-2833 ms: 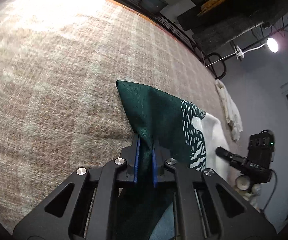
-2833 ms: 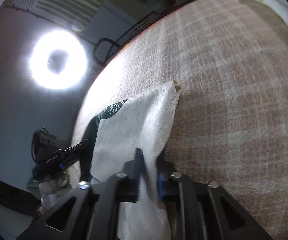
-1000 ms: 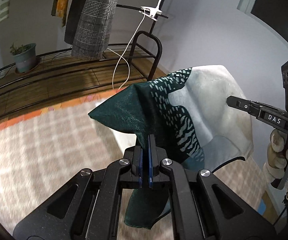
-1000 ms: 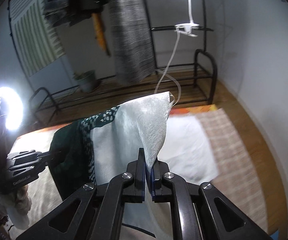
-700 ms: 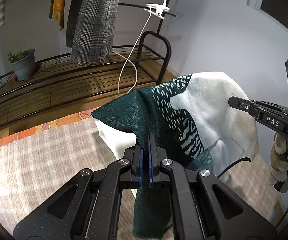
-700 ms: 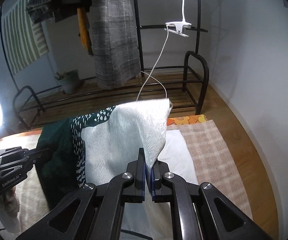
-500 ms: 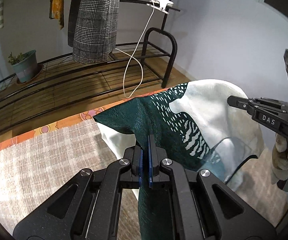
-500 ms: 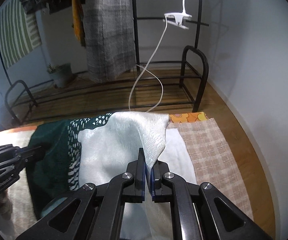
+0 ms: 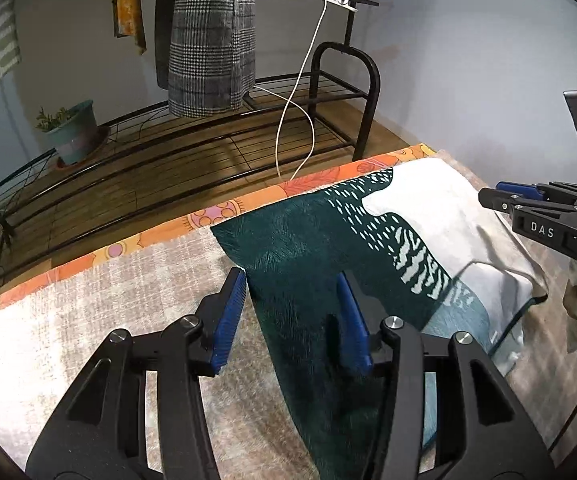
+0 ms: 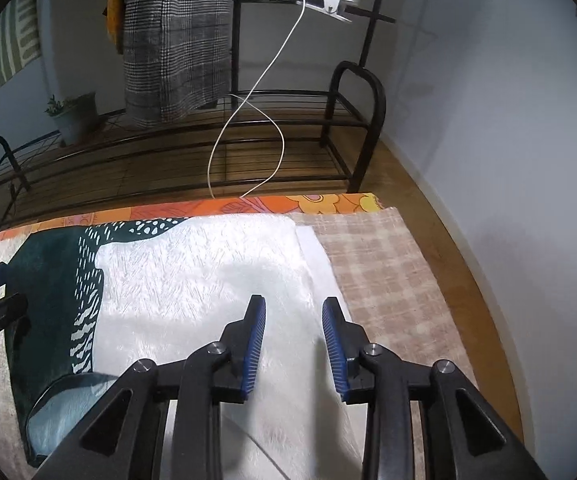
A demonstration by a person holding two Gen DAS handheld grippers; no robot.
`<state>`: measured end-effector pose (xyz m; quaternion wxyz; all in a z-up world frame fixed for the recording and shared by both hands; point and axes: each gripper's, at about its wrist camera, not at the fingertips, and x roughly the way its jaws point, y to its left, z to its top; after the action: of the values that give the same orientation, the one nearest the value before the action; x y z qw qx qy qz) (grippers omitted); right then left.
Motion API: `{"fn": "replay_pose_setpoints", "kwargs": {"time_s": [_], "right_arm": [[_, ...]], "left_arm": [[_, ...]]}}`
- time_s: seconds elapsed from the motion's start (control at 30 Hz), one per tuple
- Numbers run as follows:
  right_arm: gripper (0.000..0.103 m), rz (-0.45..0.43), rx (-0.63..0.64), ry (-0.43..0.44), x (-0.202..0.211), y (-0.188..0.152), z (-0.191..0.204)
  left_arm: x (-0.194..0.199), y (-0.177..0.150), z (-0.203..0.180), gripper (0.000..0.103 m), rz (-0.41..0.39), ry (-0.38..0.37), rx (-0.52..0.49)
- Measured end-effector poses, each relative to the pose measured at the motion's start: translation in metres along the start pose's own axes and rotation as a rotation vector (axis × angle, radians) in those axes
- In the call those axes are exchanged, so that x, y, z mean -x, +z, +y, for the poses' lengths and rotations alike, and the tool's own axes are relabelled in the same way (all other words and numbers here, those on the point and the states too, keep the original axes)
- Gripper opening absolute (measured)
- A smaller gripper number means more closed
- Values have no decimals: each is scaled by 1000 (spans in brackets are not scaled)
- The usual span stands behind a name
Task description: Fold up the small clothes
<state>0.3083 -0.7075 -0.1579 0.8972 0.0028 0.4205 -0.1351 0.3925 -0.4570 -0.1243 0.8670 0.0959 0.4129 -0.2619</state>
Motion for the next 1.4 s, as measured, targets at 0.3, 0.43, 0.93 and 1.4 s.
{"fn": "replay_pose_setpoints", "kwargs": {"time_s": [0.3,0.43,0.93,1.4], "right_arm": [[31,-58,-1,24,56,1,8],[31,-90,0,32,95,-2,11],[32,-187,-20,81,247,-41,50],[51,-210,-100,108,334,-140,88]], "left_arm": [[51,-8,0,49,-23,9,2],[85,-12,2,49,-52,8,4],[246,-53,12,49,-178,6,-10],[351,-157,15,58,-197,-35,-31]]}}
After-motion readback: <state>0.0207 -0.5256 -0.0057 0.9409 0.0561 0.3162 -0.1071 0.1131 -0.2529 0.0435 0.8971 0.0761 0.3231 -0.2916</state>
